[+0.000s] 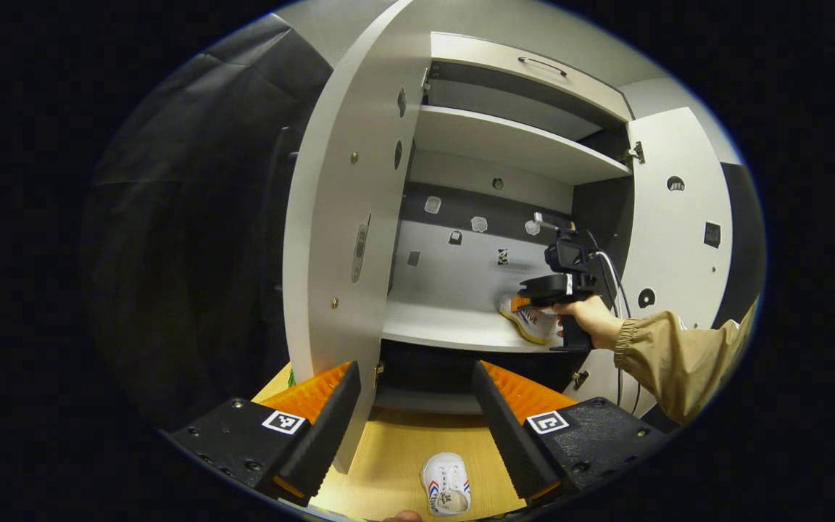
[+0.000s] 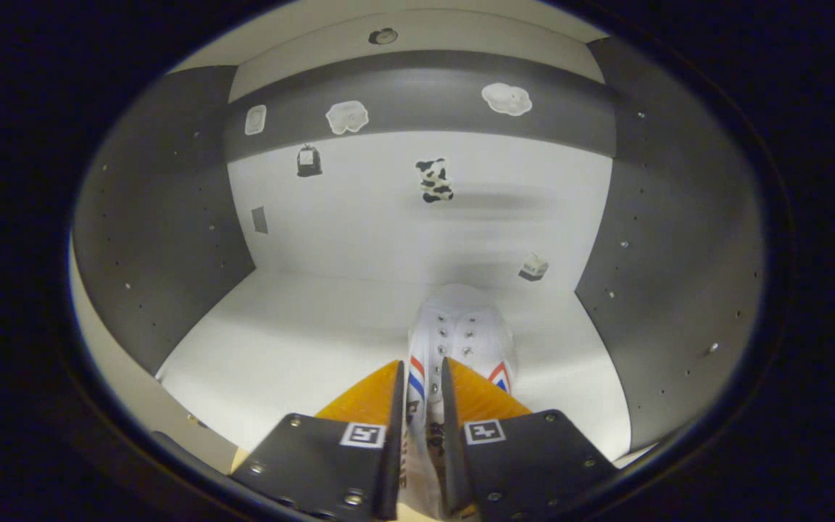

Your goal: Grab one shoe with the right hand and put it into the shoe cabinet, grab the other shoe with the left hand and put it into the shoe cabinet; then close the right door with the right hand and the left door with the left hand.

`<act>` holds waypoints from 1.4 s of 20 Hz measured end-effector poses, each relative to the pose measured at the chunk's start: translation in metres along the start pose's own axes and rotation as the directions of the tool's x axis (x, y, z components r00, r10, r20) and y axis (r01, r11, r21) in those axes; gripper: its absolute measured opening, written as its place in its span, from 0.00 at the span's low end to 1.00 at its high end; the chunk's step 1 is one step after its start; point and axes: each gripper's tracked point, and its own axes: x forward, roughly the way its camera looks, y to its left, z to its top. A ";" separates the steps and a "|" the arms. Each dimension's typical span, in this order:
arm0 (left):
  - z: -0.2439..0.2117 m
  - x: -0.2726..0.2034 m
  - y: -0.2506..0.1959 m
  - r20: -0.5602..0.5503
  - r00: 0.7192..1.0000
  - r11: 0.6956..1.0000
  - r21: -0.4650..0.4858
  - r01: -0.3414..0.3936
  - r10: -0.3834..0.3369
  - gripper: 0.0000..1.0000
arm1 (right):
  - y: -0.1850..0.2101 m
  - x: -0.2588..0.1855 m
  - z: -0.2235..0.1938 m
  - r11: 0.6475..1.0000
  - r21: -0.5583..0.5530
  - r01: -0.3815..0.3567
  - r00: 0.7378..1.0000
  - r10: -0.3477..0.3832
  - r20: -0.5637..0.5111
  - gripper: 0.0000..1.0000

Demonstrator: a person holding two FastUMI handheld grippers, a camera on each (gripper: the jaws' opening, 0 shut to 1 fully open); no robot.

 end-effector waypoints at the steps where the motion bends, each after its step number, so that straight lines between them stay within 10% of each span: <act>1: -0.003 -0.003 -0.001 -0.007 1.000 1.000 -0.006 0.003 -0.003 0.95 | 0.001 -0.010 0.006 1.000 0.004 0.001 1.000 -0.001 0.030 0.28; 16: -0.177 -0.012 -0.022 -0.370 0.925 0.996 0.013 0.092 -0.081 0.95 | 0.041 -0.248 0.045 0.987 -0.017 -0.161 0.931 0.157 0.330 0.28; 28: -0.378 0.037 -0.022 -0.726 0.665 0.984 -0.102 0.146 -0.173 0.80 | 0.037 -0.337 0.031 0.982 0.007 -0.191 0.909 0.174 0.378 0.27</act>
